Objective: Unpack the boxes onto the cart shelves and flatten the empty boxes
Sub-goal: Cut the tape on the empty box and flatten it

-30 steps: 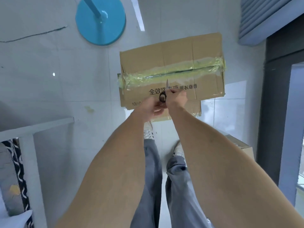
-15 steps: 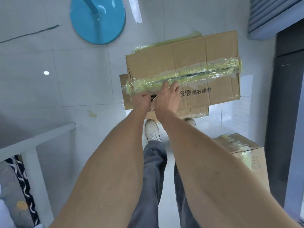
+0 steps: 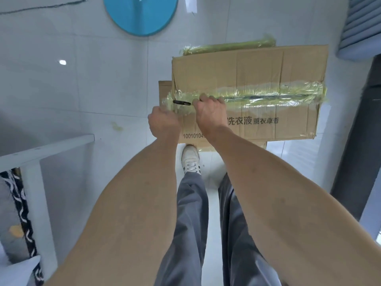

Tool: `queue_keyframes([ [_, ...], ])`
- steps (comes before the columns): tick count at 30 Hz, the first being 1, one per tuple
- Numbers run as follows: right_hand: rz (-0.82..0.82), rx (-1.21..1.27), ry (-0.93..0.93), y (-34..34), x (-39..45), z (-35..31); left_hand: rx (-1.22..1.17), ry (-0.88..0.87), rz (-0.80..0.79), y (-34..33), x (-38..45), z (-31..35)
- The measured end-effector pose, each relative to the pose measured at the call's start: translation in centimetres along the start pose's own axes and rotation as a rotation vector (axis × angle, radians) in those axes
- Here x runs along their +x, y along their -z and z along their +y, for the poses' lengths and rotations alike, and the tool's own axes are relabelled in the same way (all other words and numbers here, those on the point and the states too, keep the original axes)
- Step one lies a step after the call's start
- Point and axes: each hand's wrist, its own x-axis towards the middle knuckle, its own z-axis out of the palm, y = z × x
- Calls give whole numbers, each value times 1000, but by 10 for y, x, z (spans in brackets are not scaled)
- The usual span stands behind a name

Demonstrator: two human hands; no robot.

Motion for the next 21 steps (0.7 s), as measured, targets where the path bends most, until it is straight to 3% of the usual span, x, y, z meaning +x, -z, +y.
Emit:
queue_keyframes([
  [3, -2, -33, 76, -1, 23, -2, 103, -126, -85, -8, 5, -5],
  [9, -26, -66, 263, -5, 54, -3, 79, -116, -97, -27, 6, -2],
  [15, -39, -25, 349, -9, 54, 18, 56, -202, 67, -40, -4, -7],
  [21, -24, 36, 333, -16, 43, 32, 54, -205, 115, -50, -12, -14],
])
